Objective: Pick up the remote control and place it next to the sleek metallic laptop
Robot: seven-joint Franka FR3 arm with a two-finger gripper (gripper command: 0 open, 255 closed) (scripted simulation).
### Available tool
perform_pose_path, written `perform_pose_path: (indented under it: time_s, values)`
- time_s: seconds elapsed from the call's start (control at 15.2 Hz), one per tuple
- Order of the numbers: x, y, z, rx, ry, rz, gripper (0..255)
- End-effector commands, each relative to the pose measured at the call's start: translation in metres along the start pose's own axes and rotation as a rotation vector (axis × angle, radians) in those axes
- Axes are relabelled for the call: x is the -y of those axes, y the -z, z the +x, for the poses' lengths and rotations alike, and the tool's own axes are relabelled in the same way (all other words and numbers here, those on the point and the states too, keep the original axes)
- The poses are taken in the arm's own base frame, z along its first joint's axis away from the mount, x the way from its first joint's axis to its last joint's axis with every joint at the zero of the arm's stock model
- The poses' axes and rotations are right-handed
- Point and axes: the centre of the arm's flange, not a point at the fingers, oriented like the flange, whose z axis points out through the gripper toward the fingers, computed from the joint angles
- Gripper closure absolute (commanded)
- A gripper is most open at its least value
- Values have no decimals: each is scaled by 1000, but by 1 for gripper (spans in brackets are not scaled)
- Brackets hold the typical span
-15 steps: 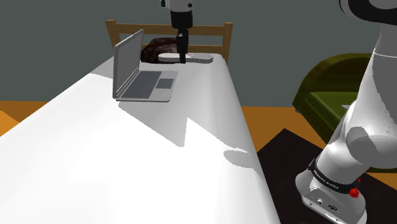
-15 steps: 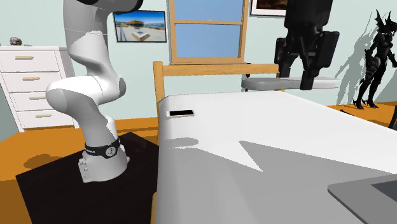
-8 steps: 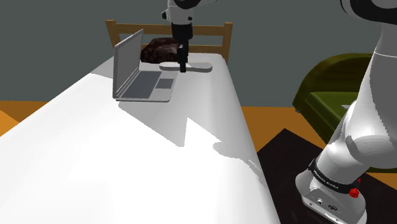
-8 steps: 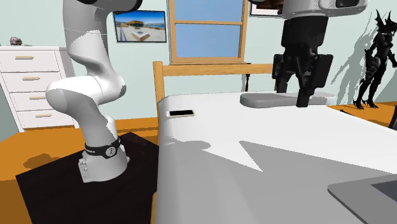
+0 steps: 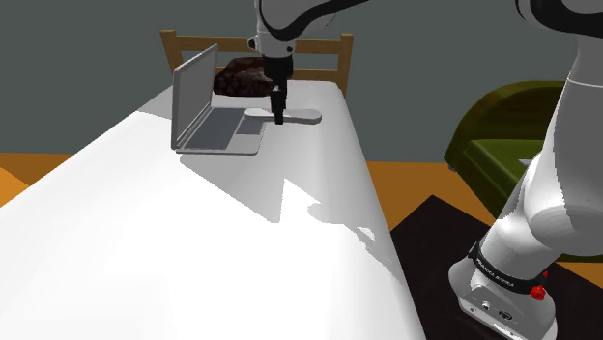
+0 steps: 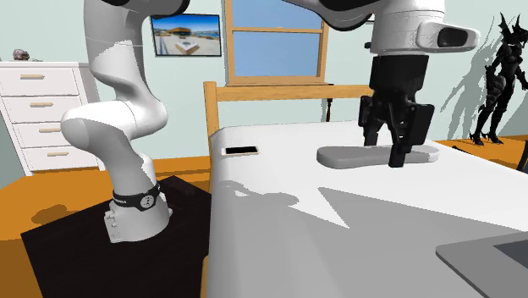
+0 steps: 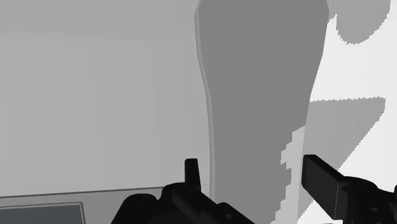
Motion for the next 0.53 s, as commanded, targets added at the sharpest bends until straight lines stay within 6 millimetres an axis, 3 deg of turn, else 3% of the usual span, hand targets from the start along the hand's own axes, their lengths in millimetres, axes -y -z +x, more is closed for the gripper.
perform_pose_path:
  time_s: [0.0,0.46]
  values:
    - [0,-11,1,-1,0,0,255]
    - [1,-48,1,-1,0,0,255]
